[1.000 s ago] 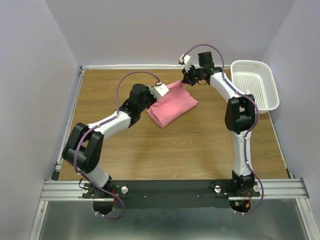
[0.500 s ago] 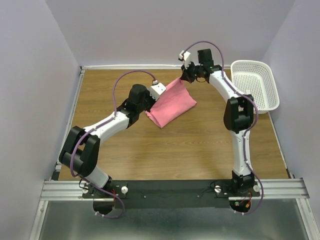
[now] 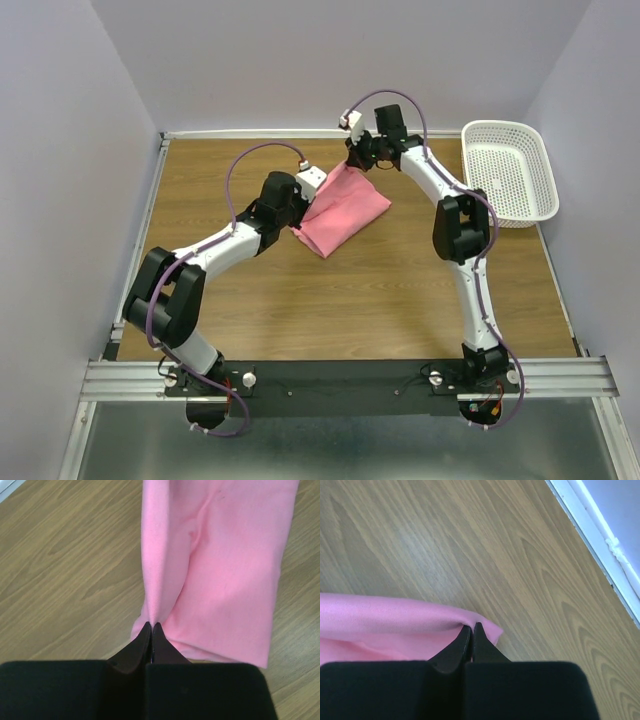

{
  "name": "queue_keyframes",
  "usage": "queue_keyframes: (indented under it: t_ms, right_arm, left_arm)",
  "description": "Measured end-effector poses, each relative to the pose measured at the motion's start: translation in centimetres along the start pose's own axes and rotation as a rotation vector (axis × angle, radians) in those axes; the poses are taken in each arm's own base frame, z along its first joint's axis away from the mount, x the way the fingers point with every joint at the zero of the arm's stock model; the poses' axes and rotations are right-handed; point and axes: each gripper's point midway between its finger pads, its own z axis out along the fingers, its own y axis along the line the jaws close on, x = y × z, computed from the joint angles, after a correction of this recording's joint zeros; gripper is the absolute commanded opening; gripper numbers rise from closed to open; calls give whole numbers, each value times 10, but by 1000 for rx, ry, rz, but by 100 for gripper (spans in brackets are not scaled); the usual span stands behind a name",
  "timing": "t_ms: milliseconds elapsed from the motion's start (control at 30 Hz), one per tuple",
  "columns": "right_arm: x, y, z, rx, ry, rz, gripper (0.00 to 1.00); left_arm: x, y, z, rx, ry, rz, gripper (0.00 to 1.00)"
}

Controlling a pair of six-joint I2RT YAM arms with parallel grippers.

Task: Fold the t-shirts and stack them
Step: Fold the tshirt

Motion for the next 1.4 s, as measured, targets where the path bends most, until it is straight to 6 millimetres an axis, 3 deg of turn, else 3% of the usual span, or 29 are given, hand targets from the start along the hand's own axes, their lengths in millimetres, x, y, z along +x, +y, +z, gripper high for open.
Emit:
queue_keyframes:
  t_ms: [367, 467, 633, 767, 867, 1100, 1267, 1300, 1367, 1400]
  right_arm:
    - [-11, -6, 2, 42, -7, 11, 10]
    - [-10, -7, 2, 48, -3, 16, 10]
    - [-11, -7, 2, 51, -4, 21, 11]
    - [-13, -7, 3, 52, -11, 17, 12]
    - [-15, -4, 4, 48, -15, 14, 12]
    - [-17, 8, 10, 24, -15, 7, 12]
    - [-21, 18, 15, 15, -13, -3, 14]
    - [-22, 18, 16, 17, -12, -6, 19]
    - [-22, 20, 18, 27, -7, -6, 46]
    - [-22, 20, 19, 32, -5, -11, 59]
  left_arm:
    - [5, 5, -3, -44, 34, -81, 0]
    - [-6, 5, -8, -44, 16, -106, 0]
    - [-43, 3, -21, -5, -60, -137, 0]
    - [-56, -1, -30, 20, -92, -162, 0]
    - [-52, -3, -30, 31, -79, -177, 0]
    - [-15, -9, -27, 38, -2, -219, 0]
    - [-4, -6, -27, 29, 19, -237, 0]
    - [-2, -4, -26, 25, 22, -241, 0]
    - [3, -1, -26, 14, 31, -255, 4]
    - [6, 1, -26, 8, 36, -260, 26]
